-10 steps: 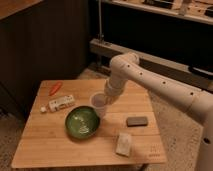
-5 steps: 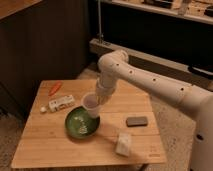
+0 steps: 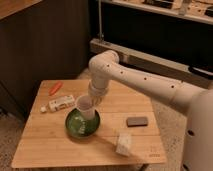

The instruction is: Place the ceramic cup in the ceramic bowl

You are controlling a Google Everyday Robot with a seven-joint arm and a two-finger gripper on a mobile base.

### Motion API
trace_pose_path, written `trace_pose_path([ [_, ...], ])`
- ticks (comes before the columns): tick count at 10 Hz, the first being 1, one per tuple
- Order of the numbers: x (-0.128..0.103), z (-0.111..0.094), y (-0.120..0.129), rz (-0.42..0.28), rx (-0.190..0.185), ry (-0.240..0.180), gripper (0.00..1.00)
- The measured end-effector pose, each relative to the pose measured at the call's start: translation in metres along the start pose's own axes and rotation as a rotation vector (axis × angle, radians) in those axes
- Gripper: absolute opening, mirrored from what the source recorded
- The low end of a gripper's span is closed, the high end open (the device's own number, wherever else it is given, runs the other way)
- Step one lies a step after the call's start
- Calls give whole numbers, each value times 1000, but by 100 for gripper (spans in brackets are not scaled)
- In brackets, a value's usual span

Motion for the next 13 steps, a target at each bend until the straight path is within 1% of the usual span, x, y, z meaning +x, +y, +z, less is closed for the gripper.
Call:
trace_pose_path([
  [1, 0, 1, -2, -3, -2, 0, 15],
  [2, -1, 4, -9, -14, -4, -2, 15],
  [4, -1, 9, -9, -17, -7, -3, 15],
  [6, 2, 15, -15, -25, -6, -4, 15],
  [7, 1, 16, -11, -21, -10, -5, 15],
  [9, 1, 22, -17, -32, -10, -6, 15],
  [13, 2, 30, -16, -35, -14, -5, 15],
])
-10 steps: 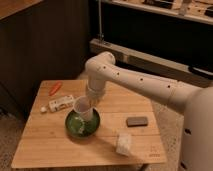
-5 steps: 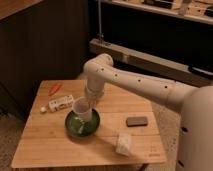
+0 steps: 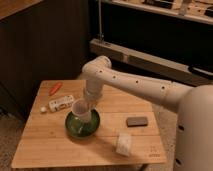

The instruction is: Place the ceramic cup in the ceramic bowl

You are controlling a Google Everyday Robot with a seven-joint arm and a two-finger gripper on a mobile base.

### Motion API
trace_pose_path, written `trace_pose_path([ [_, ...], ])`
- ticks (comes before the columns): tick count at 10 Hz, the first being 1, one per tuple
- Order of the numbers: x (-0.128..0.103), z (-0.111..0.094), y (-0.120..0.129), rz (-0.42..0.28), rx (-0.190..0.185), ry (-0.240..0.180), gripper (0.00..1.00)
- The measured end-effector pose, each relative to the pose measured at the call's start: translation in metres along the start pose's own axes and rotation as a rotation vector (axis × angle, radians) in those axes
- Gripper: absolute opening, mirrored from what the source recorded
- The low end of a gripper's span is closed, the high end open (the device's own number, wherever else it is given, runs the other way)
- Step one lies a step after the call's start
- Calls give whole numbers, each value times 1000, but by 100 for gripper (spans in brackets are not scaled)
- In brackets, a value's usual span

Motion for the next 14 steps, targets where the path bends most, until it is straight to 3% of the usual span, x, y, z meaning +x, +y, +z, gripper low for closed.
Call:
trace_pose_path([
  [6, 0, 11, -1, -12, -2, 7, 15],
  [8, 0, 14, 0, -12, -2, 9, 23],
  [9, 0, 15, -1, -14, -2, 11, 34],
  [14, 0, 21, 0, -16, -3, 17, 37],
])
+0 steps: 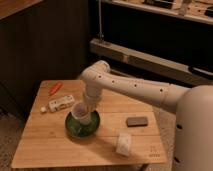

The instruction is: Place the ceramic cup in the ceramic bowl

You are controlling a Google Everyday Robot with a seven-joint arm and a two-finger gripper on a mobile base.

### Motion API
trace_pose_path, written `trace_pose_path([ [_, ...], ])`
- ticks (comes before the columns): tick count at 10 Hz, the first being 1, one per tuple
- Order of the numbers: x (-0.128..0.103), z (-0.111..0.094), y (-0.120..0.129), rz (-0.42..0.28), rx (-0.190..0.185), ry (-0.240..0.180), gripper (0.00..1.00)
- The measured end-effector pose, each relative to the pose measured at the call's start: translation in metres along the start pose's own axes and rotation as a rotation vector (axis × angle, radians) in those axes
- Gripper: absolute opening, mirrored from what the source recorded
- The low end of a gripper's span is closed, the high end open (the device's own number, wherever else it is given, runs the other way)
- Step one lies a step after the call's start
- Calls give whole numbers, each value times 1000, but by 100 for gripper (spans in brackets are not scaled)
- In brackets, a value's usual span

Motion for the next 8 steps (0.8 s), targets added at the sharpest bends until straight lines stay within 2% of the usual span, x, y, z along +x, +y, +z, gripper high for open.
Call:
trace_pose_path([
  [4, 0, 5, 1, -1, -1, 5, 37],
  [5, 0, 4, 1, -1, -1, 6, 44],
  [6, -1, 6, 0, -2, -1, 5, 60],
  [7, 0, 5, 0, -2, -1, 5, 66],
  [8, -1, 6, 0, -1, -1, 5, 66],
])
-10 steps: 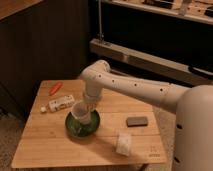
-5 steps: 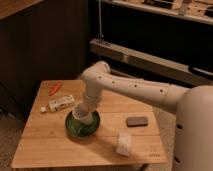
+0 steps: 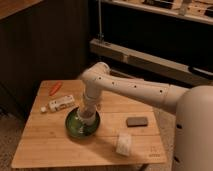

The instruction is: Place the ceramic cup in the ceramic bowl

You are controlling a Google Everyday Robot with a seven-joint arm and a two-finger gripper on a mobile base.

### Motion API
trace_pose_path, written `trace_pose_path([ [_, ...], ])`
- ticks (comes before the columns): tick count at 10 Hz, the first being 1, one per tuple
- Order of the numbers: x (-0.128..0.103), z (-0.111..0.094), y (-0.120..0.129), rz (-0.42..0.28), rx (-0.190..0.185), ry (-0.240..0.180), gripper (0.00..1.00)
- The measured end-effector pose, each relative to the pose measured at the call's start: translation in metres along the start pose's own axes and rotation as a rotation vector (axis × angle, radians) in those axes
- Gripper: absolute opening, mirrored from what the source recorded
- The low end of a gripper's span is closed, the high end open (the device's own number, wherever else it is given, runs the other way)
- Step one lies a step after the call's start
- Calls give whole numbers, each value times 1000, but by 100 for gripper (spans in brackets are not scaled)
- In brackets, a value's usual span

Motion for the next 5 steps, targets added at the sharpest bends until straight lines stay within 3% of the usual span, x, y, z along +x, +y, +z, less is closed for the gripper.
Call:
trace_pose_path([
  [5, -1, -3, -3, -5, 1, 3, 66],
])
